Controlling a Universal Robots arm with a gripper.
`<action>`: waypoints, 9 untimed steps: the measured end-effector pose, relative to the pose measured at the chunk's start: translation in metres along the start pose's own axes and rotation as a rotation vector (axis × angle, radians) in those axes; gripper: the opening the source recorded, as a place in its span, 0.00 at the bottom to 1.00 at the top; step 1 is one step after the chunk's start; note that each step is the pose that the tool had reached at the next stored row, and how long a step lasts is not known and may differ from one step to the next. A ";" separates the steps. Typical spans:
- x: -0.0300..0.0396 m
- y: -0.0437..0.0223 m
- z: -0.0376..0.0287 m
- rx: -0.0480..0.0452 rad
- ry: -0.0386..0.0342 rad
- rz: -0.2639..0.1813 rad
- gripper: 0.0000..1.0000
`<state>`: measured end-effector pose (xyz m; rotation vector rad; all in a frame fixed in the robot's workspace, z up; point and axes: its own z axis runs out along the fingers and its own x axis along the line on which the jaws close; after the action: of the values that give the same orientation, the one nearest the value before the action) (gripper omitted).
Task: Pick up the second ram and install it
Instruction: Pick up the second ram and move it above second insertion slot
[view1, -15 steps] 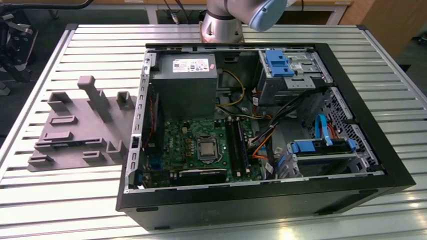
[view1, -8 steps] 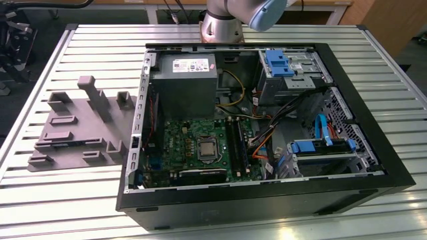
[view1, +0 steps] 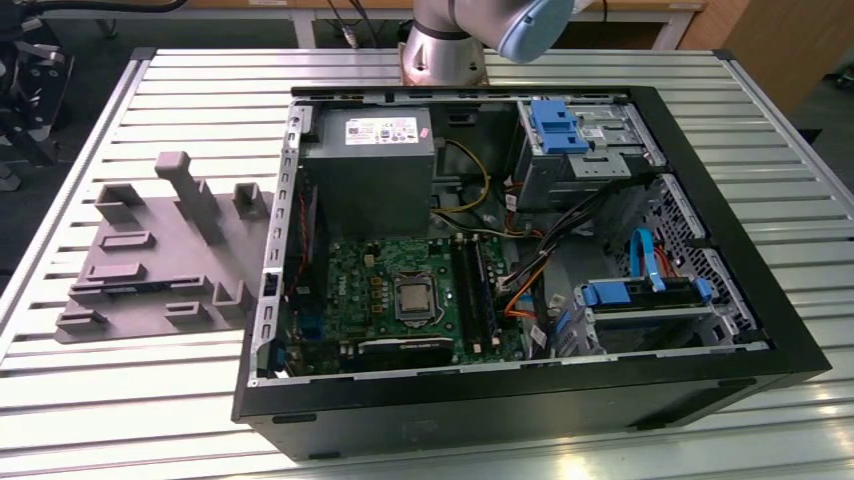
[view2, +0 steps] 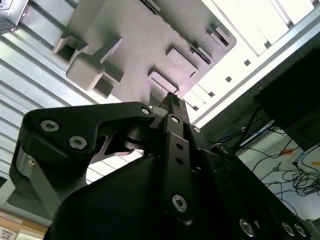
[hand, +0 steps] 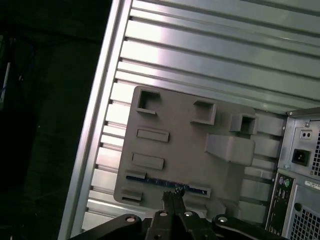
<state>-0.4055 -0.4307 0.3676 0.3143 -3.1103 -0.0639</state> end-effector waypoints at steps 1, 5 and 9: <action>0.0001 0.0000 0.0000 0.0001 0.0004 -0.010 0.11; 0.0012 -0.0001 0.0002 0.0012 0.0045 -0.105 0.11; 0.0015 -0.0001 0.0004 0.0017 0.0068 -0.162 0.11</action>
<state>-0.4070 -0.4311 0.3672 0.5650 -3.0714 -0.0618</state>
